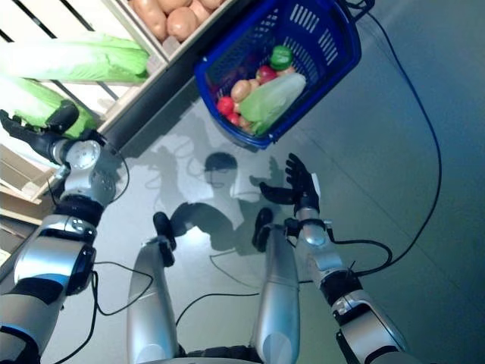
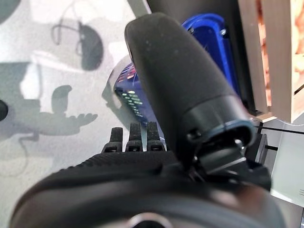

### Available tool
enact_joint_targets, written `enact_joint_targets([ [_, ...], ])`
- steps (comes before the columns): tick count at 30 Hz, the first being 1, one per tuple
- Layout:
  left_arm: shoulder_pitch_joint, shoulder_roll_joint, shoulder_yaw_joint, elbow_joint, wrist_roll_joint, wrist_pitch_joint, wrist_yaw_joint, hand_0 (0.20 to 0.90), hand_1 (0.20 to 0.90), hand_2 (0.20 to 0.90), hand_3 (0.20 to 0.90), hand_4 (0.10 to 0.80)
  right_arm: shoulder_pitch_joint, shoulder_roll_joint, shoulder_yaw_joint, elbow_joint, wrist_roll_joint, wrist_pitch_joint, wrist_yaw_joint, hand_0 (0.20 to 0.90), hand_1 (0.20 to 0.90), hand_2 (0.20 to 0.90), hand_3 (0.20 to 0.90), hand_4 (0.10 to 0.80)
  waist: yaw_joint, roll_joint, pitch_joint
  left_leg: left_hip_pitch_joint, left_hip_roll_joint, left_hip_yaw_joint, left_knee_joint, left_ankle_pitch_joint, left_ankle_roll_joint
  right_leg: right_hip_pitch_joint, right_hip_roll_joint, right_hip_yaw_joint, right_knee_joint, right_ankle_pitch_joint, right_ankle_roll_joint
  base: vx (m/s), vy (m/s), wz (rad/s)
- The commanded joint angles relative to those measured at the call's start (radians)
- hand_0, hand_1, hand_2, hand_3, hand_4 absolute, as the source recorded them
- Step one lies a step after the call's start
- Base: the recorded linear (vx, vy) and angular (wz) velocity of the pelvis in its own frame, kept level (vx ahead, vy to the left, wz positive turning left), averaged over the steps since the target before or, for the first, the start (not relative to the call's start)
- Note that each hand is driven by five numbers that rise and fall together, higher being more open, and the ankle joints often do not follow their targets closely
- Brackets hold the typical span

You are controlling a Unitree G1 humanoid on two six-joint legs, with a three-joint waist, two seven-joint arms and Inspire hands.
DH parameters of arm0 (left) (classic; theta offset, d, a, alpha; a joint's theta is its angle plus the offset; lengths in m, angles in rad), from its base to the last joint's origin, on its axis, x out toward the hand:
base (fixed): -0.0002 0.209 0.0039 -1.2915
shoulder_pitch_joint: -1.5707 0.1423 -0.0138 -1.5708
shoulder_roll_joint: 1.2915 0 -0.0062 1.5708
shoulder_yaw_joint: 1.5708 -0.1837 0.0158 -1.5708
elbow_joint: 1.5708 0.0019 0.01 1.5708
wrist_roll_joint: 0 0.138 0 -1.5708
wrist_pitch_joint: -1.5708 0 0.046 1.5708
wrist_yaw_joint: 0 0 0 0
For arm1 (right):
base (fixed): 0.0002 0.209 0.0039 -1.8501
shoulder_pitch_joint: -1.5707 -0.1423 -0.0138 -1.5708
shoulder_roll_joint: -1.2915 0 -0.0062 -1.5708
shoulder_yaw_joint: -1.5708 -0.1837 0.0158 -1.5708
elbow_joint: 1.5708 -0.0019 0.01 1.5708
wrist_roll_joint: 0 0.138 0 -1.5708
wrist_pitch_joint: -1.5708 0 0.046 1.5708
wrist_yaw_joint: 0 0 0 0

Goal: Put vegetables into the basket

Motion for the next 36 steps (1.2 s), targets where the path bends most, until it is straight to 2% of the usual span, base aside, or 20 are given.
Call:
enact_joint_targets([
  [1,-0.114,0.146,-0.045,0.006,0.012,-0.016,0.032,0.900,0.900,0.900,0.900,0.800,-0.001,-0.047,-0.021,-0.058,0.034,-0.069,-0.037,0.900,0.900,0.900,0.900,0.800,-0.014,-0.020,-0.003,-0.003,0.004,0.022,0.097,-0.144,0.033,0.025,0.012,0.044,-0.014,-0.015,-0.002,0.012,0.064,-0.03],
  [4,-0.155,0.181,-0.052,0.048,-0.015,0.005,0.027,0.900,0.900,0.900,0.900,0.800,0.002,-0.063,-0.020,-0.055,0.033,-0.065,-0.039,0.900,0.900,0.900,0.900,0.800,-0.022,-0.020,-0.003,-0.011,0.009,0.028,0.105,-0.148,0.037,0.014,0.012,0.049,-0.012,-0.015,-0.005,0.022,0.101,-0.04],
  [8,-0.209,0.251,-0.056,0.164,-0.158,0.064,-0.026,0.900,0.900,0.900,0.900,0.800,0.027,-0.086,-0.035,-0.043,0.029,-0.066,-0.019,0.900,0.900,0.900,0.900,0.800,-0.039,-0.013,-0.003,-0.021,0.016,0.049,0.113,-0.152,0.042,0.001,0.009,0.058,-0.023,-0.007,-0.009,0.033,0.142,-0.06],
  [11,-0.224,0.274,-0.064,0.194,-0.180,0.084,-0.035,0.900,0.900,0.900,0.900,0.800,0.038,-0.094,-0.041,-0.045,0.026,-0.066,-0.013,0.900,0.900,0.900,0.900,0.800,-0.044,-0.013,-0.003,-0.028,0.018,0.053,0.118,-0.154,0.042,-0.006,0.006,0.061,-0.025,-0.004,-0.010,0.020,0.103,-0.06],
  [14,-0.249,0.308,-0.083,0.242,-0.248,0.137,-0.043,0.900,0.900,0.900,0.900,0.800,0.066,-0.108,-0.049,-0.054,0.019,-0.073,-0.013,0.900,0.900,0.900,0.900,0.800,-0.053,-0.017,-0.003,-0.050,0.022,0.059,0.124,-0.153,0.043,-0.027,0.003,0.064,-0.036,0.010,-0.010,0.011,0.127,-0.05],
  [21,-0.285,0.345,-0.122,0.309,-0.286,0.241,-0.096,0.900,0.900,0.900,0.900,0.800,0.085,-0.139,-0.064,-0.075,0.036,-0.089,-0.001,0.900,0.900,0.900,0.900,0.800,-0.059,-0.036,-0.003,-0.108,0.037,0.066,0.143,-0.153,0.048,-0.081,-0.001,0.056,-0.038,0.026,-0.011,-0.016,0.102,-0.04],
  [31,-0.287,0.375,-0.135,0.317,-0.331,0.301,-0.236,0.900,0.900,0.900,0.900,0.800,0.102,-0.181,-0.107,-0.137,0.076,-0.141,-0.008,0.900,0.900,0.900,0.900,0.800,-0.061,-0.051,-0.003,-0.211,0.056,0.058,0.209,-0.176,0.062,-0.183,-0.019,0.048,0.029,0.017,-0.016,-0.038,0.038,-0.03],
  [32,-0.280,0.378,-0.133,0.320,-0.338,0.298,-0.256,0.702,0.702,0.702,0.702,0.668,0.106,-0.183,-0.118,-0.146,0.076,-0.145,-0.009,0.900,0.900,0.900,0.900,0.800,-0.062,-0.049,-0.003,-0.226,0.057,0.056,0.222,-0.180,0.064,-0.198,-0.022,0.050,0.043,0.013,-0.017,-0.042,0.018,-0.09],
  [33,-0.275,0.382,-0.130,0.322,-0.347,0.295,-0.268,0.300,0.300,0.300,0.300,0.400,0.109,-0.185,-0.126,-0.155,0.075,-0.150,-0.008,0.900,0.900,0.900,0.900,0.800,-0.062,-0.047,-0.003,-0.234,0.058,0.054,0.230,-0.183,0.066,-0.207,-0.025,0.050,0.052,0.010,-0.017,-0.040,0.006,-0.09],
  [36,-0.248,0.386,-0.110,0.312,-0.356,0.282,-0.282,0.300,0.300,0.300,0.300,0.400,0.111,-0.187,-0.145,-0.183,0.069,-0.146,-0.011,0.900,0.900,0.900,0.900,0.800,-0.058,-0.045,-0.003,-0.244,0.059,0.052,0.246,-0.188,0.066,-0.218,-0.030,0.049,0.070,0.004,-0.018,-0.025,-0.013,-0.10],
])
